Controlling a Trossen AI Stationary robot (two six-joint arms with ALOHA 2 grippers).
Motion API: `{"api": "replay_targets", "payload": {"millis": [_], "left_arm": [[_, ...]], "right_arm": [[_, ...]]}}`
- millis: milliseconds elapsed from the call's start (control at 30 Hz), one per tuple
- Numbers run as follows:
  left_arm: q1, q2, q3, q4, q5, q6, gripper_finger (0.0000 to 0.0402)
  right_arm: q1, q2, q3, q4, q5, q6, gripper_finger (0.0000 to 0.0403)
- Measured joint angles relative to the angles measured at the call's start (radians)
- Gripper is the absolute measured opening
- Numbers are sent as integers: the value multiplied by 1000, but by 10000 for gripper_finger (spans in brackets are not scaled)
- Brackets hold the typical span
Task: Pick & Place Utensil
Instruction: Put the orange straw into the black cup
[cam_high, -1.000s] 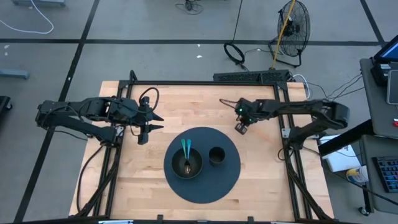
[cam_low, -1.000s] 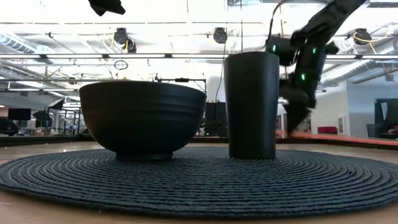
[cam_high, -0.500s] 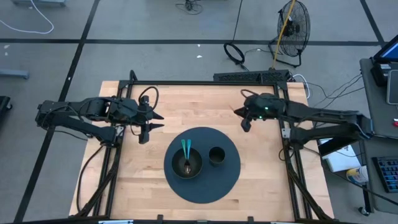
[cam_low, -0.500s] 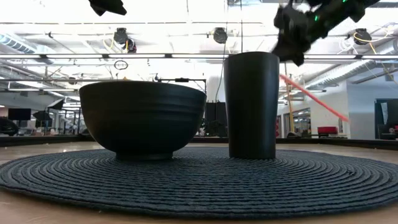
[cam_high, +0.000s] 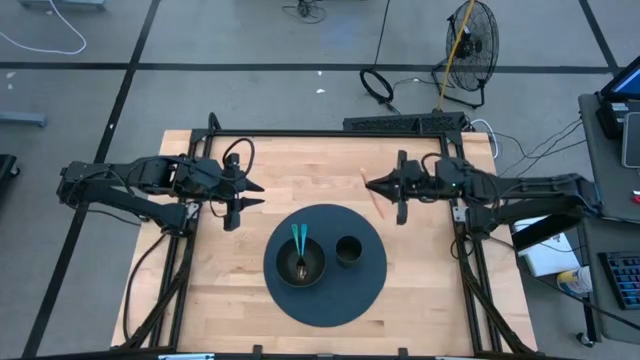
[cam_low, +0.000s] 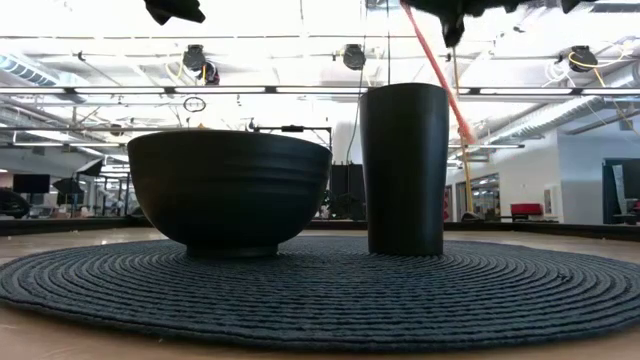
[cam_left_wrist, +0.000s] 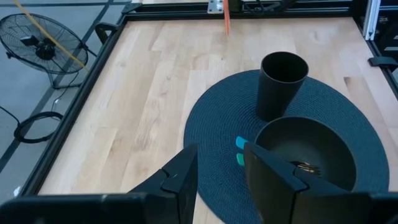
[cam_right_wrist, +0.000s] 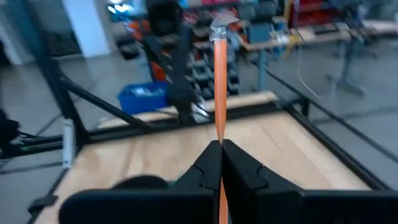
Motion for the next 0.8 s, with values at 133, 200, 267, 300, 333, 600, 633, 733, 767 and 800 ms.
{"api": "replay_targets", "payload": {"millis": [133,200,267,300,333,600,633,733,767,800], "left_arm": [[0,0,0,4,0,0,136],[0,0,0,4,0,0,136],[0,0,0,4,0,0,136],[0,0,0,4,0,0,136],[0,0,0,4,0,0,136],[0,0,0,39,1,5,136],[0,0,0,39,1,5,136],[0,0,0,40,1,6,136],[0,0,0,40,1,6,136],[0,0,0,40,1,6,136]], "right_arm": [[38,17,0,104,-16,-25,0],[54,28,0,140,-16,-33,0],[70,38,0,169,-16,-38,0],[79,44,0,188,-15,-40,0],[89,51,0,210,-16,-44,0],[160,117,2,393,-100,-50,0],[167,121,2,400,-102,-50,0],[185,138,2,407,-106,-50,0],[190,144,2,414,-106,-50,0],[194,149,2,423,-107,-50,0]]}}
